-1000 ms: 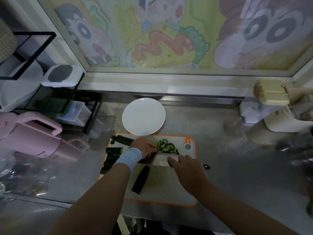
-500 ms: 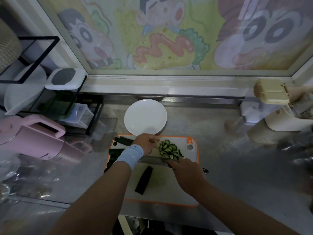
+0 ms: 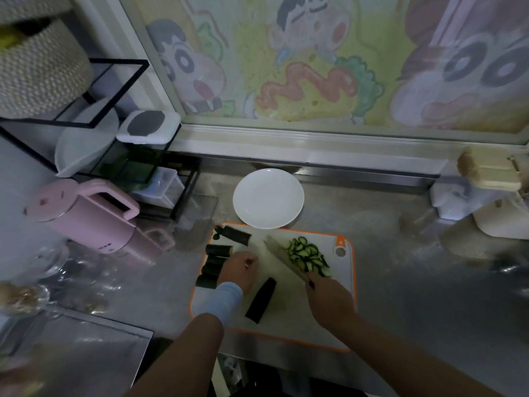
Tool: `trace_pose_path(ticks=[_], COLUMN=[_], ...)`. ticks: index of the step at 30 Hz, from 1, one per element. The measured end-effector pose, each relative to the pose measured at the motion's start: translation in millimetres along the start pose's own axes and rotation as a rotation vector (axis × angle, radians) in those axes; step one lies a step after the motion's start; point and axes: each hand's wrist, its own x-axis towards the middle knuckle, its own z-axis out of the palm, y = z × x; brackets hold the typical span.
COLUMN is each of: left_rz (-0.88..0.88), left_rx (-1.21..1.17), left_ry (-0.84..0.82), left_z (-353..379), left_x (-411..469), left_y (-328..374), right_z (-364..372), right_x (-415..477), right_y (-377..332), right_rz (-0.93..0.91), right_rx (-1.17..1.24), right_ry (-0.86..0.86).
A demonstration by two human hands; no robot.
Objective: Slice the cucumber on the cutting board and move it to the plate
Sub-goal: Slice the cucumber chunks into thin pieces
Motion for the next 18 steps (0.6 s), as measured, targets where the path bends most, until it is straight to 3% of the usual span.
trace_pose_path(ticks=[4, 10, 18], left_rz=[0.066, 0.295, 0.390], left_rx=[0.142, 0.168, 0.166], left_ry=[-0.075, -0.010, 0.043], left_z=[20.3, 37.5, 52.5], left_x=[-11.4, -25.2, -32.0], left_y=[-1.0, -10.0, -18.5], right_z=[-0.3, 4.6, 21.3], right_x=[-1.7, -9.2, -13.3], right_y=[5.2, -7.5, -1.5], right_rz=[0.037, -0.105, -0.161], right_rx=[0.021, 0.056, -0.013], right_ry=[0.034, 0.014, -0.067])
